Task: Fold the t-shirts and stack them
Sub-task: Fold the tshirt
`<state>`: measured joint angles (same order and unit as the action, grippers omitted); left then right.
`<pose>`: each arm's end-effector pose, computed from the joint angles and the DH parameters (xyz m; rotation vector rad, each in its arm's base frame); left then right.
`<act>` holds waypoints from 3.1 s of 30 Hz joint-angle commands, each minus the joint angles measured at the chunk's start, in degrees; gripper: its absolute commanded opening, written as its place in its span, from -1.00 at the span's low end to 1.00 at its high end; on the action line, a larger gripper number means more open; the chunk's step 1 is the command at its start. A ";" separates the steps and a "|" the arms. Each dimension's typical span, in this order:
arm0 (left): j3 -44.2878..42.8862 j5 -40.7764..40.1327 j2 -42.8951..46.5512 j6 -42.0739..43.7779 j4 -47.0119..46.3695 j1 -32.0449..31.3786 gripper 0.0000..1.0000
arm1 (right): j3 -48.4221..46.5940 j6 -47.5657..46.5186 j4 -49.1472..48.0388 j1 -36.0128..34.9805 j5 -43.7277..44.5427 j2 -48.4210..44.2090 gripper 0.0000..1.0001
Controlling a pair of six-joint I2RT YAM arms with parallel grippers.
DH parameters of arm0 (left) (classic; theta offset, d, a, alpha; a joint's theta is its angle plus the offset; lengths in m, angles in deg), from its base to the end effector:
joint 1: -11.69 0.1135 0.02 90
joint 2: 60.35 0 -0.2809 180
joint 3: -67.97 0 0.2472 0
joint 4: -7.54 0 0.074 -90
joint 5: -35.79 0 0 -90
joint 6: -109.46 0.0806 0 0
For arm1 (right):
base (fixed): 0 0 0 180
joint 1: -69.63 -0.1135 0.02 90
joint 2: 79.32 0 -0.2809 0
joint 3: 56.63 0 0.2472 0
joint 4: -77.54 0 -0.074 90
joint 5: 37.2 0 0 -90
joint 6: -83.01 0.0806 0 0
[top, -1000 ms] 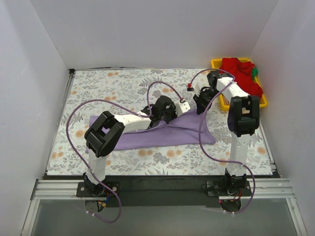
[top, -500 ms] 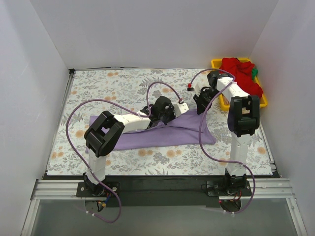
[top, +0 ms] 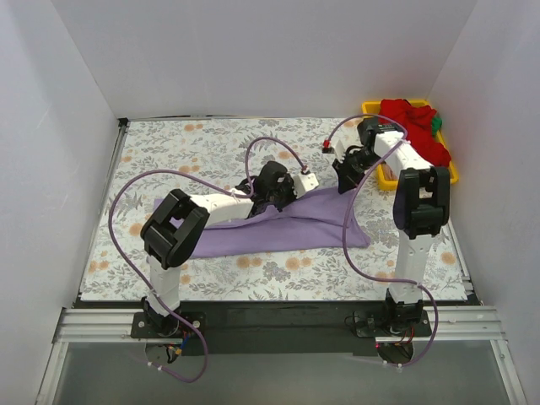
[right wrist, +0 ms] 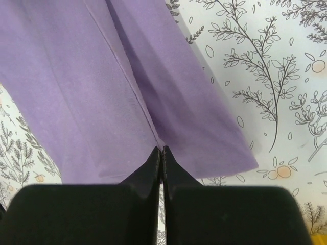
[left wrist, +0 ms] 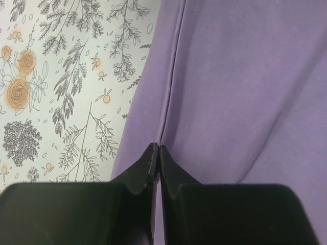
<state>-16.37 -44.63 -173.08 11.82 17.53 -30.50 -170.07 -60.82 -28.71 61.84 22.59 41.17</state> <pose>0.3365 -0.3231 0.1598 0.7756 2.1786 -0.6464 0.4214 0.0986 0.1834 -1.4492 2.3144 0.5923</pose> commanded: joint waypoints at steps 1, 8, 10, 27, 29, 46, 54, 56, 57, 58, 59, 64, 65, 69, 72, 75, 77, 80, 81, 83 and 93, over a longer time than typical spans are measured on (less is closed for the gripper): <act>1.04 4.03 6.98 0.61 0.98 0.18 -1.00 | 1.22 0.30 1.73 -0.03 -1.60 -5.43 -0.97; 4.55 9.04 13.93 0.08 6.25 0.10 -1.00 | 8.24 0.74 3.49 -1.52 -3.09 -12.02 -0.97; 6.31 10.80 16.73 -0.09 8.00 0.10 -1.00 | 12.28 0.82 3.40 -2.22 -3.36 -15.01 -0.97; 15.81 16.52 19.22 -6.42 13.72 -4.56 -1.00 | 28.11 -1.37 3.40 -4.78 1.56 -25.12 -0.97; 15.90 16.43 18.60 -8.26 13.28 -4.56 -1.00 | 29.42 -1.46 3.40 -4.86 1.74 -25.12 -0.97; 16.69 16.96 17.98 -6.07 13.63 -4.48 -1.00 | 35.50 1.09 3.75 -7.33 -0.55 -26.01 -0.97; 9.76 17.40 14.91 -4.58 15.30 -0.35 -1.00 | 25.06 1.70 4.20 -6.45 2.97 -20.12 -0.97; 8.52 16.96 13.51 -3.70 15.39 0.53 -1.00 | 23.55 1.62 4.19 -6.10 4.02 -18.28 -0.97; 7.30 16.87 12.98 -3.35 15.57 0.80 -1.00 | 21.98 1.44 4.19 -6.09 4.37 -17.57 -0.97; 6.68 16.35 12.36 -3.09 15.66 1.06 -1.00 | 21.18 1.27 4.11 -6.01 4.73 -16.87 -0.97; 6.15 16.00 11.22 -2.65 15.74 1.32 -1.00 | 20.21 1.26 4.02 -5.83 5.34 -15.30 -0.97; 2.64 15.47 7.44 -1.94 15.66 3.43 -1.00 | 12.67 2.05 3.84 -5.48 6.92 -10.10 -0.97; 2.37 15.20 6.39 -1.85 15.74 3.70 -1.00 | 11.78 2.49 3.84 -5.48 7.45 -8.70 -0.97; 0.52 14.85 4.10 -2.03 15.66 5.02 -1.00 | 8.87 3.54 2.97 -5.48 10.00 -6.15 -0.97; -0.36 14.23 3.30 -3.43 15.66 5.46 -0.86 | 7.90 7.05 1.04 -5.48 12.63 -4.83 -0.71; -0.10 14.67 4.62 -6.24 15.66 6.07 -0.61 | 3.87 13.62 0.41 -5.48 13.96 -4.64 -0.35; 0.69 14.76 7.33 -8.69 15.83 7.12 -0.47 | 2.28 15.93 0.41 -5.48 14.57 -6.83 -0.25; 1.31 15.29 12.25 -11.42 17.50 9.32 -0.36 | 3.06 18.31 0.50 -5.48 15.45 -11.31 -0.24; 1.31 15.38 13.40 -12.04 18.98 10.02 -0.25 | 4.81 18.66 0.50 -5.48 15.45 -12.54 -0.25; 0.87 15.81 16.21 -12.84 21.27 12.13 -0.18 | 7.80 19.80 0.59 -5.74 14.67 -16.22 -0.29; -1.68 19.76 21.40 -19.86 34.90 19.60 -0.08 | 22.66 24.64 -4.41 -14.88 23.18 -21.17 -0.43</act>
<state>-17.62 -27.93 -154.61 -4.64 46.52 -12.34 -149.13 -38.78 -30.61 48.62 41.62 19.57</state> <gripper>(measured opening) 0.458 0.289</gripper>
